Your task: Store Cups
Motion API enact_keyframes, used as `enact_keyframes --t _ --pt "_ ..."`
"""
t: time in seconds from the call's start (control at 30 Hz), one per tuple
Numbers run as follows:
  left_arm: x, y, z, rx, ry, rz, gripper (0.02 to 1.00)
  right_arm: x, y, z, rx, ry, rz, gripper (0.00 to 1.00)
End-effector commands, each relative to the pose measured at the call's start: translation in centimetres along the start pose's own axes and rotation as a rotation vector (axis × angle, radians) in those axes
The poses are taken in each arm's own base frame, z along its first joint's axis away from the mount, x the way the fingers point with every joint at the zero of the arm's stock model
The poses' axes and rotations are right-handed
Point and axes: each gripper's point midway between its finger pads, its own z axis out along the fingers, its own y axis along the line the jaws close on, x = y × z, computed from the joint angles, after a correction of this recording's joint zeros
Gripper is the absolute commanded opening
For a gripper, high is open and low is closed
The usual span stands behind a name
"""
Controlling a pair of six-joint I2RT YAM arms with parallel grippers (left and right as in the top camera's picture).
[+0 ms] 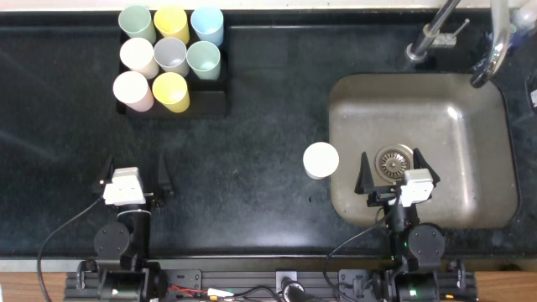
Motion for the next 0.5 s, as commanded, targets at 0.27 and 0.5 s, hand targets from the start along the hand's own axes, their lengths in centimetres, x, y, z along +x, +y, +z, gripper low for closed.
enact_keyframes --t 0.27,0.5 --pt "0.0 -0.1 0.0 0.005 -0.007 0.014 1.0 0.3 0.8 0.0 -0.05 0.0 0.079 0.998" --pt "0.0 -0.1 0.0 0.005 -0.007 0.014 1.0 -0.3 1.3 -0.1 -0.078 -0.015 0.088 0.998"
